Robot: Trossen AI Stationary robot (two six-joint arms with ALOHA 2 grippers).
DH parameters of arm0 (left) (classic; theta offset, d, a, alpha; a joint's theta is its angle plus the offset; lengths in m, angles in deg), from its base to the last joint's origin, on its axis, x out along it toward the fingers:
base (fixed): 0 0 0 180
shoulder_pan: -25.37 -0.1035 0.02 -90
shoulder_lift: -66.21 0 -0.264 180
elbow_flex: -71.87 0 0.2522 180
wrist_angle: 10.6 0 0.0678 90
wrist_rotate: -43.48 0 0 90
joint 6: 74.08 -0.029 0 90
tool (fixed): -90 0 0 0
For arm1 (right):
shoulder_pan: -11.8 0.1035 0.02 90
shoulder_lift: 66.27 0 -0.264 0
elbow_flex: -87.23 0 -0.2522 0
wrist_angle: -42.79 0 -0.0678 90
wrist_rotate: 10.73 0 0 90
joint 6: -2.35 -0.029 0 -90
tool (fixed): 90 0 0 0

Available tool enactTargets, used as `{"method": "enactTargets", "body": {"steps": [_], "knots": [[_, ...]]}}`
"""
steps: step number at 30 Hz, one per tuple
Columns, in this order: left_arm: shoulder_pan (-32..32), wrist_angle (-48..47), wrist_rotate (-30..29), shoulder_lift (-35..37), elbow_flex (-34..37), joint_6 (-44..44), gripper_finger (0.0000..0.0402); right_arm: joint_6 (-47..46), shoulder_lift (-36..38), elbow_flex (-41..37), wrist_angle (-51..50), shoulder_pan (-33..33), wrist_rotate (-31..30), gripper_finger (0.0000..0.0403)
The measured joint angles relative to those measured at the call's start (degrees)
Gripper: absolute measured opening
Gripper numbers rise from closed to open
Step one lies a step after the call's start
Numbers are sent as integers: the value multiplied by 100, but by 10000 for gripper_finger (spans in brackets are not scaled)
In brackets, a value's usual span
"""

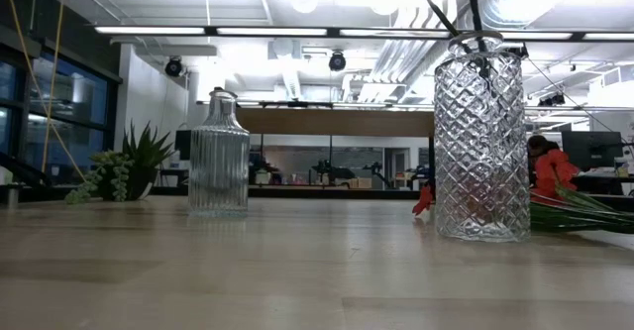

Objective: Pick and place flowers into a vace then onto a shelf
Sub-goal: Put the blue flowers into the right transparent vase

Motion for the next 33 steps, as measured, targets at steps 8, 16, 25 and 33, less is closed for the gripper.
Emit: {"method": "enactTargets", "body": {"steps": [8, 16, 25, 33], "knots": [[0, -16, 0, 0, 0, 0, 220, 0, 0, 0, -12, 2, 19, 39], [1, -23, 0, 0, 0, -2, 220, -101, 0, 0, -107, 2, 187, 40], [1, -40, 0, 0, 0, -2, 220, -363, 2, 0, -251, 4, 441, 75], [1, -40, 0, 0, 0, -2, 220, -386, 2, 0, -291, 0, 515, 128]]}}
